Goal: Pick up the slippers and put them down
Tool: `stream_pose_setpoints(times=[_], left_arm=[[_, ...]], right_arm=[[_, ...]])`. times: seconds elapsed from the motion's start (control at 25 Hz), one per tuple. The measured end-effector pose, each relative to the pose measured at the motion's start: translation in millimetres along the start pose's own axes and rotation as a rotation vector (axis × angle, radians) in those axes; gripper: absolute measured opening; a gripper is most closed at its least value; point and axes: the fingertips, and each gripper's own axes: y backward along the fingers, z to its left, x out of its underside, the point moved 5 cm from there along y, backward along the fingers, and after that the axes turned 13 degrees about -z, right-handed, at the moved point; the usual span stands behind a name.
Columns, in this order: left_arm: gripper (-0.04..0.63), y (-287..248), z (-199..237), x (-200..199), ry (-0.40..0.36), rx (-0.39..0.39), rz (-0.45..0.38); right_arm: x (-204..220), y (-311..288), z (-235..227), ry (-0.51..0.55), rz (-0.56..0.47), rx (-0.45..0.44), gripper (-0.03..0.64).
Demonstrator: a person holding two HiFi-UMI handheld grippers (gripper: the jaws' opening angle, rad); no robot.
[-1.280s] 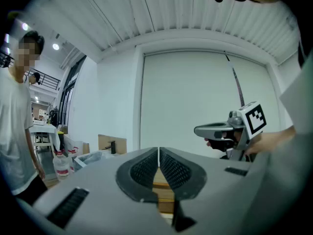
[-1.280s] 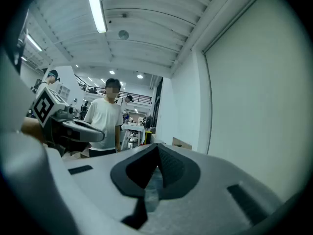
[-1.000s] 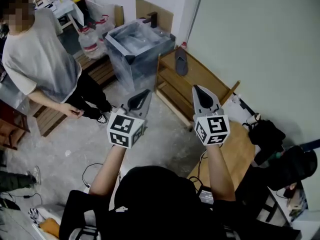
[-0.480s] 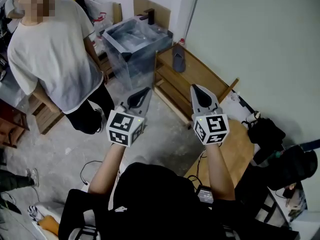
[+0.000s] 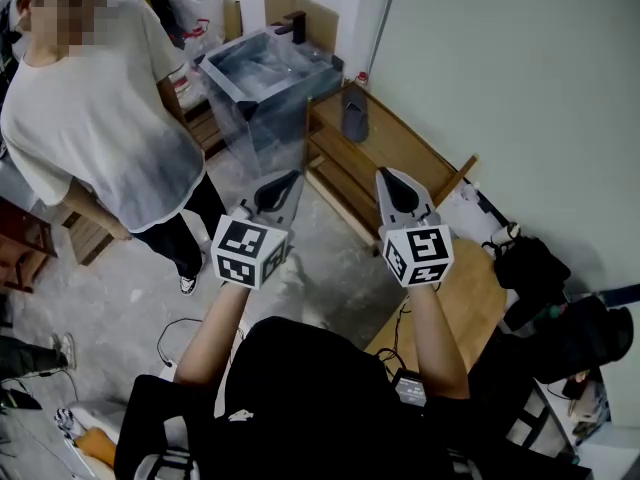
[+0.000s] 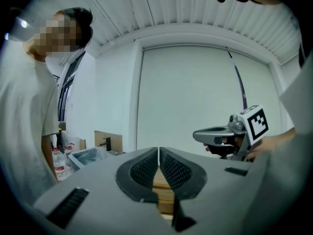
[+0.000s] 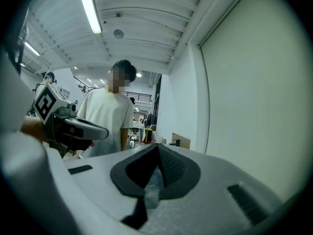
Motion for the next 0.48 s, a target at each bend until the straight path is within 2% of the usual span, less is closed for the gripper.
stream_pose_setpoints(times=[0.48], left_arm=[[0.012,-66.3,37.9,17.8,0.017,0.011,0.003]], right_arm=[[23.0,-60.5,-40.1,0.007,0.023,0.008,-0.008]])
